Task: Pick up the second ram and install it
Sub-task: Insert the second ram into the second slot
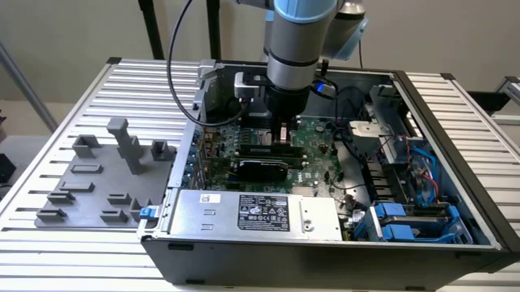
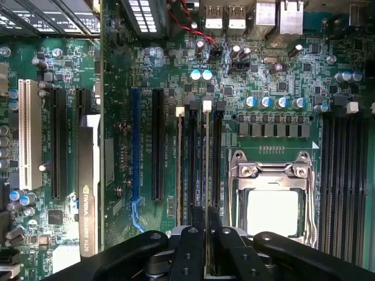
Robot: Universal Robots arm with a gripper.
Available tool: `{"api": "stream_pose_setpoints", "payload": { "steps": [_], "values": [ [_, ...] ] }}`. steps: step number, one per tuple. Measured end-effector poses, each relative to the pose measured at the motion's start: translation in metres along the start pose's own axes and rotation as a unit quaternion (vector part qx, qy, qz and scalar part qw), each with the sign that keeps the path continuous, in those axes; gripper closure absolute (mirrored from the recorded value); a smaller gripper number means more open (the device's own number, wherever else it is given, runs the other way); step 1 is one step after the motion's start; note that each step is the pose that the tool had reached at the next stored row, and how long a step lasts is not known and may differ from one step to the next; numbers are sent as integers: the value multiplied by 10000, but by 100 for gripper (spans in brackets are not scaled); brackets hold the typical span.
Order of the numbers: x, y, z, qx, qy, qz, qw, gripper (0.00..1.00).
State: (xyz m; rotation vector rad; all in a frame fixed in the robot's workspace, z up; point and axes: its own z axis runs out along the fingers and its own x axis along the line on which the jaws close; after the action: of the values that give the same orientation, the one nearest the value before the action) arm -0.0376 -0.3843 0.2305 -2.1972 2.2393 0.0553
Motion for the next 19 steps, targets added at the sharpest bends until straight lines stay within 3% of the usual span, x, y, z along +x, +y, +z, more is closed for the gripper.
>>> {"api": "stream_pose_setpoints", "payload": {
  "steps": [3, 19],
  "values": [
    [0, -1, 13, 17, -1, 6, 10000, 100],
    [-14, 11, 52, 20, -1, 49, 10000, 100]
  ]
}}
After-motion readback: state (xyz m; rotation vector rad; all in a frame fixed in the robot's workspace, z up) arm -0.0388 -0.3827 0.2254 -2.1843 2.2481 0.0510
